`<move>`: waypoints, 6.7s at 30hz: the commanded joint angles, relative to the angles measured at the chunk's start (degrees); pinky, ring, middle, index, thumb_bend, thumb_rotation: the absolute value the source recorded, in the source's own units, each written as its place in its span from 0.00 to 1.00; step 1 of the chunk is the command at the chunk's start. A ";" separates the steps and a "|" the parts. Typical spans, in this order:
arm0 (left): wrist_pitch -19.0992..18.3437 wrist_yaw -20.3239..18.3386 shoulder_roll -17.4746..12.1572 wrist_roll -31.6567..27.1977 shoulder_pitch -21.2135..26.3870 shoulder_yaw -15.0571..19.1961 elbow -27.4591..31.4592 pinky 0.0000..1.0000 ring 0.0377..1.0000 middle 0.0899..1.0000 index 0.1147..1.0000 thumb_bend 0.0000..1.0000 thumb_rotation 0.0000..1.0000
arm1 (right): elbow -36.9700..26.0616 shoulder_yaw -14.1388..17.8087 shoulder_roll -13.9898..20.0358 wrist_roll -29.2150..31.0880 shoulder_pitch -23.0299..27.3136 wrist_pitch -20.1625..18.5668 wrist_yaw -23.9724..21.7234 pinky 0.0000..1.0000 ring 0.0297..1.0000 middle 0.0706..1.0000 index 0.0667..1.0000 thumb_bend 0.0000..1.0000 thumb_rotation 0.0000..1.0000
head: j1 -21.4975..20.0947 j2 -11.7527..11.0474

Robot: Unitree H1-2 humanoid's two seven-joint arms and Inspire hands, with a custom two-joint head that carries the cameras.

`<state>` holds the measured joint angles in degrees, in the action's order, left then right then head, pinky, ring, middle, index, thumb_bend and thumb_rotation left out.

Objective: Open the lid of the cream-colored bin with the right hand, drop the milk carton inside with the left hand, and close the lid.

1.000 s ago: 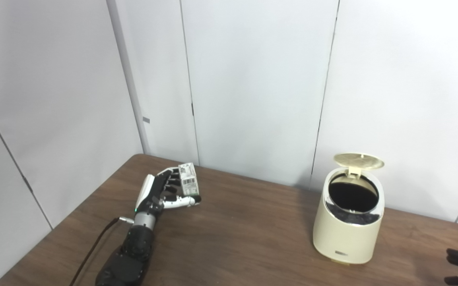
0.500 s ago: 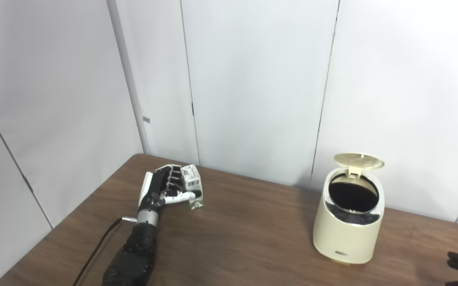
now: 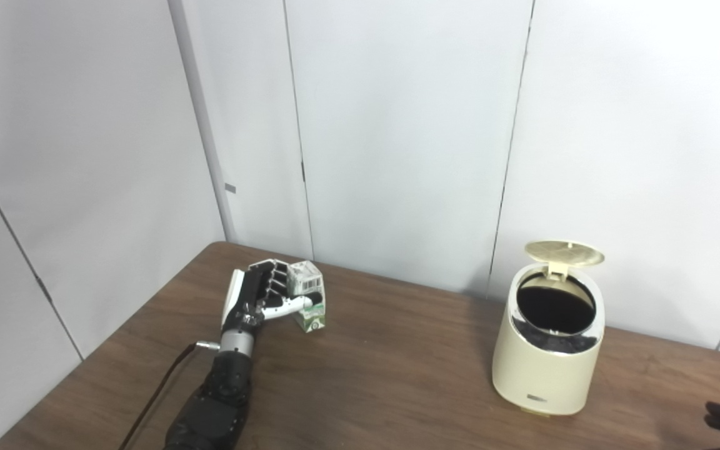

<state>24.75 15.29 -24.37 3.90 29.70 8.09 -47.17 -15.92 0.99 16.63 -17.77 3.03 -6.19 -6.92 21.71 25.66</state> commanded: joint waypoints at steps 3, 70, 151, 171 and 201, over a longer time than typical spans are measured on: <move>2.16 0.44 -0.93 -0.26 1.83 0.06 5.11 0.36 0.39 0.42 0.44 0.51 0.00 | -1.14 0.42 0.21 0.02 1.12 0.71 0.86 0.35 0.68 0.81 0.82 0.99 0.63 | -0.42 0.03; 2.17 -10.27 23.61 0.19 13.48 -16.31 19.77 0.47 0.43 0.42 0.44 0.51 0.00 | -5.30 -4.53 -7.42 -9.21 2.82 -6.59 3.37 0.72 0.83 0.90 0.89 0.78 0.22 | -25.80 0.79; 2.17 17.48 14.93 3.21 17.46 -35.98 9.69 0.50 0.45 0.43 0.43 0.51 0.00 | -6.29 -4.72 -7.71 -7.81 -0.15 -6.08 3.42 0.72 0.81 0.89 0.89 0.78 0.25 | -25.72 3.54; 2.17 11.28 14.05 3.20 16.91 -34.91 9.60 0.67 0.73 0.77 0.76 0.95 0.25 | -4.58 -4.76 -7.27 -7.57 0.67 -3.94 4.25 0.65 0.78 0.88 0.89 0.78 0.25 | -25.18 3.64; 2.17 -3.10 13.75 -4.20 5.23 -16.95 30.81 0.39 0.42 0.43 0.44 0.52 0.01 | -4.46 -4.54 -7.26 -7.23 1.37 -4.33 4.24 0.64 0.77 0.88 0.88 0.78 0.24 | -23.21 3.61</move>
<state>25.65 13.64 -9.92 0.38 33.41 -10.36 -18.88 -19.41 -4.03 8.84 -25.28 2.60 -12.68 -3.59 -1.41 29.27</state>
